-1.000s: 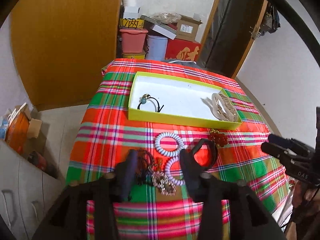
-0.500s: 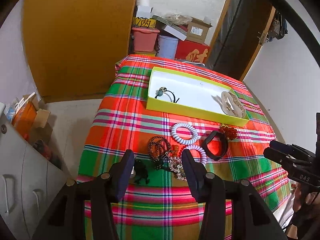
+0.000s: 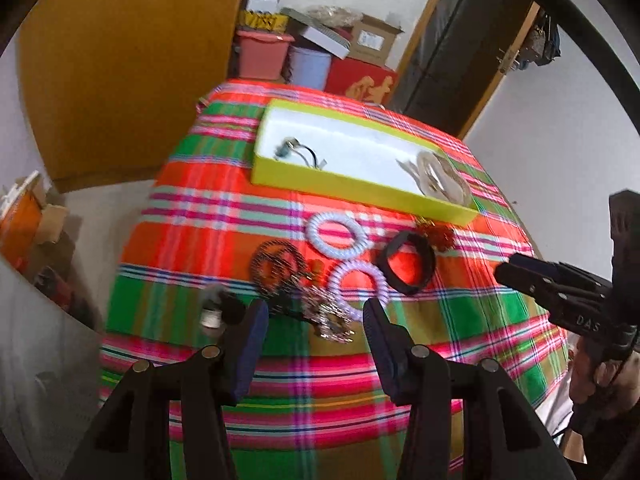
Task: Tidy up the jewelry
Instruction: 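Withdraw both tools from the tray back over the remaining jewelry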
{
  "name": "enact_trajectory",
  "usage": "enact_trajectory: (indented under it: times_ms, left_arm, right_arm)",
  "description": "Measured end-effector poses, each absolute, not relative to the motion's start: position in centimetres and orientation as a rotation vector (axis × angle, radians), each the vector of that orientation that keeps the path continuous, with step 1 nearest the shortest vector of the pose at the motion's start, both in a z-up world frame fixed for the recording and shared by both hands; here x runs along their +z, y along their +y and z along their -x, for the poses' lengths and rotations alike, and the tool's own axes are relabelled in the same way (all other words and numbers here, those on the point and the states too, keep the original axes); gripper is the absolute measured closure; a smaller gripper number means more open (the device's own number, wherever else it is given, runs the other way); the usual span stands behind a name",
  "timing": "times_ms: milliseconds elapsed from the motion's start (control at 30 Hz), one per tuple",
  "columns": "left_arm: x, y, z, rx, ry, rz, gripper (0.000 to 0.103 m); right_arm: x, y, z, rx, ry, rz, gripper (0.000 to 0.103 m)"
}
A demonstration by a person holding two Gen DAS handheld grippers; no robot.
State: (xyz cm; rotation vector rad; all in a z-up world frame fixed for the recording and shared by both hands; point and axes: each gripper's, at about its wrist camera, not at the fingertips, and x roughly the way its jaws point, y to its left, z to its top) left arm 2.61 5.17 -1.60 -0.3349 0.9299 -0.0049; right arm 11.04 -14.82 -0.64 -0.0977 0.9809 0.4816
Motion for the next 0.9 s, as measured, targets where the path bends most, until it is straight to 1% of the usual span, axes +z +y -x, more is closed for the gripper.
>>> enact_trajectory:
  times_ms: [400,733,800,867,900]
  left_arm:
    - [-4.6,3.6,-4.8,-0.006,1.029,0.441,0.054]
    - [-4.9,3.1,-6.4,0.019,1.015,0.4,0.054]
    - [-4.9,3.0,-6.3,0.025,1.01,0.377,0.056]
    - [-4.9,3.0,-6.3,0.036,1.008,0.365,0.062]
    - [-4.9,3.0,-6.3,0.037,1.007,0.368,0.063]
  right_arm:
    - [-1.8,-14.9,-12.7,0.472,0.999,0.094,0.051]
    - [-2.4,-14.8,-13.9,0.473,1.0,0.087,0.051]
    - [-2.5,-14.6,-14.3,0.473,0.999,0.09,0.051]
    - [-2.7,-14.3,-14.7,0.475,0.995,0.097,0.051]
    - [-2.7,-14.1,-15.0,0.478,0.993,0.102,0.051]
